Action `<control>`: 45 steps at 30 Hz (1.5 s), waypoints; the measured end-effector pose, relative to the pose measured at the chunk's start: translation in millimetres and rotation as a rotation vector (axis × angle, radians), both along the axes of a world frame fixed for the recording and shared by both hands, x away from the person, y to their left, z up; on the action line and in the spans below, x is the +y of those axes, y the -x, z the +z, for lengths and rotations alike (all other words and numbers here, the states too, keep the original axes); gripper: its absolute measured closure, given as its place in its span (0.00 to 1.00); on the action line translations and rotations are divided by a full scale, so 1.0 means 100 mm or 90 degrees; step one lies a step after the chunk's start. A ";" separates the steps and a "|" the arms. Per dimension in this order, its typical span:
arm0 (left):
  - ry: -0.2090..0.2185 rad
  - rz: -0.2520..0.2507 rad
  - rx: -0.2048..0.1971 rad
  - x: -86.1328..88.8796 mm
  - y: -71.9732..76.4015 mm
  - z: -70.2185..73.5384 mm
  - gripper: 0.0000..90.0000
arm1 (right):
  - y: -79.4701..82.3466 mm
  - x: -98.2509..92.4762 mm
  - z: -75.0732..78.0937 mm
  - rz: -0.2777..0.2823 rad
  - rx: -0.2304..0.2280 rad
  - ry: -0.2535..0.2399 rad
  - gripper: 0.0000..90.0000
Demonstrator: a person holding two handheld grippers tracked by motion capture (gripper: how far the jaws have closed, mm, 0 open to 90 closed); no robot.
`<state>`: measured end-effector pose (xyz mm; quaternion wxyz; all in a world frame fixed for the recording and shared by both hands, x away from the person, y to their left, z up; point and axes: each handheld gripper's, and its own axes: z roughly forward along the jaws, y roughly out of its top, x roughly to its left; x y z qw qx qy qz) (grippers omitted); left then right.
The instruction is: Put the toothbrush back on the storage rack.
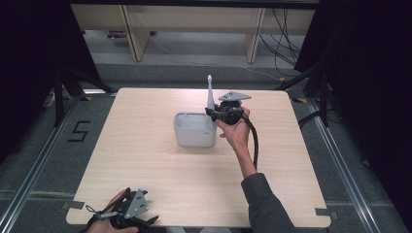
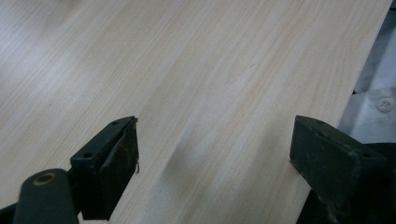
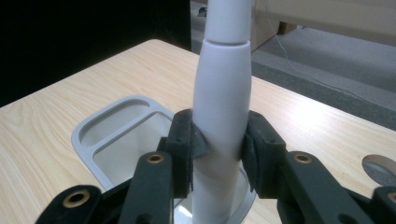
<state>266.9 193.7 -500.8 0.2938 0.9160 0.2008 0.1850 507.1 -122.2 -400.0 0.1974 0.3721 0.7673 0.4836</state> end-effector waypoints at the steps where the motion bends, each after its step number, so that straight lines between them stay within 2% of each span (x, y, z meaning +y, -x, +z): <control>1: 0.002 0.002 0.002 0.00 0.00 0.00 0.17 | -0.01 -0.01 -0.02 0.005 -0.005 0.005 0.74; 3: 0.003 0.003 0.004 0.00 0.00 -0.01 0.17 | -0.02 -0.01 -0.03 0.004 -0.005 0.009 0.74; 4: 0.000 0.000 0.001 0.00 0.00 0.00 0.17 | -0.01 0.00 -0.04 -0.004 0.004 0.005 0.74; 5: 0.001 -0.001 0.001 0.00 0.00 0.00 0.17 | -0.02 -0.02 -0.05 -0.001 -0.006 0.019 0.74; 6: 0.000 -0.001 0.001 0.00 0.00 0.00 0.17 | -0.02 0.00 -0.06 -0.007 0.000 0.009 0.74; 9: 0.000 0.000 0.002 0.00 0.00 0.00 0.17 | -0.02 -0.01 -0.08 -0.003 0.008 0.006 0.74; 10: 0.001 -0.001 0.002 0.00 0.00 0.00 0.17 | -0.03 -0.03 -0.09 -0.001 -0.002 0.018 0.74; 13: 0.000 -0.001 0.002 0.00 0.00 -0.01 0.17 | -0.02 -0.01 -0.11 -0.007 0.014 0.008 0.74; 15: 0.001 0.000 0.003 0.00 0.00 -0.01 0.17 | -0.03 -0.02 -0.13 0.002 0.008 0.018 0.74; 16: 0.001 -0.001 0.002 0.00 0.00 -0.01 0.17 | -0.03 -0.02 -0.13 -0.004 0.000 0.028 0.74; 20: 0.001 0.000 0.003 0.00 0.00 -0.01 0.17 | -0.03 -0.01 -0.14 0.003 0.018 0.019 0.74; 21: 0.001 -0.001 0.003 0.00 0.00 -0.01 0.17 | -0.04 -0.02 -0.14 -0.002 0.003 0.030 0.74; 24: 0.001 -0.001 0.002 0.00 0.00 -0.01 0.17 | -0.03 -0.01 -0.15 -0.003 0.019 0.030 0.74; 25: 0.001 -0.001 0.003 0.00 0.00 -0.01 0.17 | -0.04 -0.01 -0.16 0.003 0.015 0.030 0.74; 26: 0.001 -0.001 0.002 0.00 0.00 -0.01 0.17 | -0.02 0.00 -0.17 -0.006 0.028 0.018 0.74; 29: 0.001 -0.002 0.002 0.00 0.00 -0.01 0.17 | -0.04 -0.01 -0.19 0.000 0.017 0.033 0.74; 31: 0.005 0.014 -0.008 -0.01 0.00 -0.02 0.17 | -0.02 -0.01 -0.20 -0.007 0.032 0.024 0.74; 33: 0.001 0.002 -0.001 0.00 0.00 -0.01 0.17 | -0.04 -0.02 -0.21 0.000 0.023 0.031 0.74; 34: 0.001 0.002 0.000 0.00 0.00 -0.01 0.17 | -0.03 -0.02 -0.22 -0.009 0.032 0.026 0.74; 35: 0.002 0.002 0.001 -0.01 0.00 -0.02 0.17 | -0.03 -0.02 -0.23 -0.004 0.034 0.020 0.74; 38: 0.003 0.003 0.001 -0.01 0.00 -0.02 0.17 | -0.03 -0.04 -0.24 -0.003 0.028 0.034 0.73; 39: 0.002 0.003 0.001 -0.01 0.00 -0.02 0.17 | -0.04 -0.03 -0.24 0.001 0.031 0.021 0.73; 41: -0.001 0.008 -0.005 -0.01 0.01 -0.02 0.17 | -0.04 -0.04 -0.22 -0.005 0.015 0.003 0.68; 42: -0.002 0.008 -0.006 -0.01 0.01 -0.02 0.17 | -0.02 -0.03 -0.21 -0.015 0.021 -0.006 0.68; 43: -0.002 0.008 -0.006 -0.01 0.01 -0.02 0.17 | -0.02 -0.03 -0.19 -0.010 0.014 0.001 0.68; 44: 0.004 -0.001 0.004 -0.01 0.00 -0.02 0.17 | -0.02 -0.03 -0.17 -0.010 0.022 0.005 0.67; 45: 0.007 0.002 -0.001 -0.01 0.01 -0.02 0.17 | -0.01 -0.03 -0.16 -0.012 0.014 -0.002 0.67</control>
